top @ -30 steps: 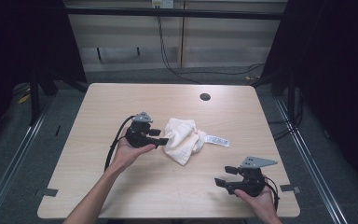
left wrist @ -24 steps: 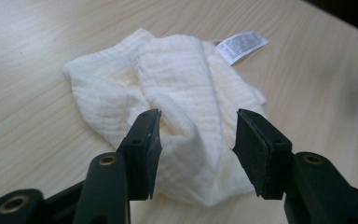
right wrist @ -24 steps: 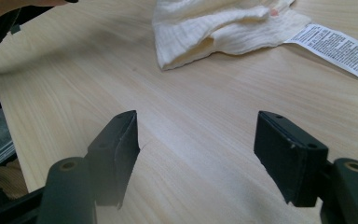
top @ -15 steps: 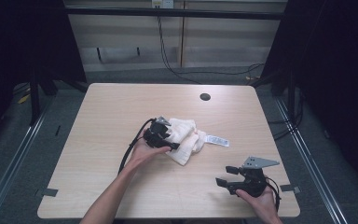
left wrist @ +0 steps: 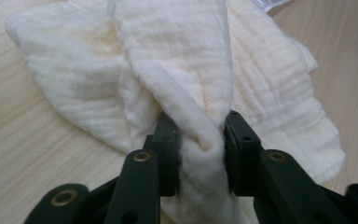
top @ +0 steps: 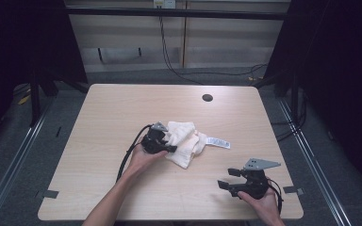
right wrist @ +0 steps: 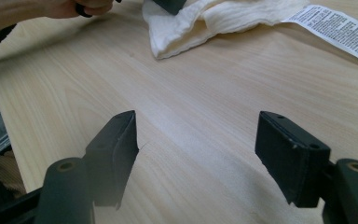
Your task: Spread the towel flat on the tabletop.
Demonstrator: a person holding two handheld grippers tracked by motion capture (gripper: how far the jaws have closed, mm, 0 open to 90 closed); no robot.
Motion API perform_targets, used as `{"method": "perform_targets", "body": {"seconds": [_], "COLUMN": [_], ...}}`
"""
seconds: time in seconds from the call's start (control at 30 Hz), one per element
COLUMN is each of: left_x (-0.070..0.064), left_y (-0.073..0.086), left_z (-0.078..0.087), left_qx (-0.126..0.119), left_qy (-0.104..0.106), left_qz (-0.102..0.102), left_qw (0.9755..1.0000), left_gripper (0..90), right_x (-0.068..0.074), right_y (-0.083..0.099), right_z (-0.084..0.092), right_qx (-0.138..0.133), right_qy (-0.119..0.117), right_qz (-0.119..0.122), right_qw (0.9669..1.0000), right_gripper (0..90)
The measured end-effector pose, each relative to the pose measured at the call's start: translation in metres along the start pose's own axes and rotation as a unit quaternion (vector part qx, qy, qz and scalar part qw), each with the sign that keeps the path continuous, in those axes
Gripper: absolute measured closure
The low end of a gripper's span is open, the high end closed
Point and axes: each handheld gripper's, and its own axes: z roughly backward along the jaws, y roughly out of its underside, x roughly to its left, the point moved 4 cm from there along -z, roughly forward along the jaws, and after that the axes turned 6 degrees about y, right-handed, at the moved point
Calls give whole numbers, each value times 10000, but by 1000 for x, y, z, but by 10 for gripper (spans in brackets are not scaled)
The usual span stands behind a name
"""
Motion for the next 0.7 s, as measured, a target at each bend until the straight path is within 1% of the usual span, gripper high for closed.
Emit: {"method": "perform_targets", "body": {"seconds": [0.07, 0.1, 0.17, 0.2, 0.23, 0.3, 0.33, 0.37, 0.4, 0.43, 0.53, 0.57, 0.6, 0.63, 0.67, 0.7], "left_x": [-2, -2, -3, -4, -5, -7, -7, -8, -9, -10, -11, -13, -14, -16, -18, -20], "left_y": [1, 2, 4, 5, 6, 9, 10, 12, 14, 16, 18, 19, 19, 20, 20, 21], "left_z": [0, 1, 2, 3, 4, 6, 8, 10, 12, 14, 16, 15, 16, 16, 17, 17], "left_qx": [-7, 7, 35, 56, 66, 99, 144, 152, 190, 181, 194, 134, 211, 218, 280, 276], "left_qy": [17, 40, 93, 144, 149, 248, 297, 286, 336, 313, 309, 324, 348, 304, 330, 382], "left_qz": [-29, -44, 2, -23, -34, -49, -89, -71, -68, -14, 41, 76, -8, -11, -82, -81], "left_qw": [10000, 10000, 10000, 9999, 9999, 9996, 9994, 9995, 9992, 9993, 9993, 9994, 9992, 9993, 9990, 9989], "left_gripper": [757, 766, 780, 800, 800, 811, 814, 816, 817, 818, 818, 818, 819, 819, 819, 818], "right_x": [0, 0, 0, 0, 0, 0, 0, 0, 0, 0, 0, 0, 0, 0, 0, 0], "right_y": [0, 0, 0, 0, 0, 0, 0, 0, 0, 0, 0, 0, 0, 0, 0, 0], "right_z": [-1, -1, -1, -1, -1, -1, -1, -1, -1, -1, -1, -1, -1, -1, -1, -1], "right_qx": [23, 33, 33, 38, 38, 47, 43, 44, 48, 54, 54, 50, 37, 37, 34, 38], "right_qy": [0, 1, -6, -3, -3, 1, 10, 6, -2, -1, -7, -6, 5, 5, 12, 50], "right_qz": [1, -6, -4, -11, -11, 14, 28, 32, 34, 15, 4, -9, -10, -10, -1, 25], "right_qw": [10000, 10000, 10000, 10000, 10000, 10000, 10000, 10000, 10000, 10000, 10000, 10000, 10000, 10000, 10000, 10000], "right_gripper": [291, 289, 285, 283, 283, 281, 282, 284, 288, 288, 294, 295, 306, 306, 315, 317]}}
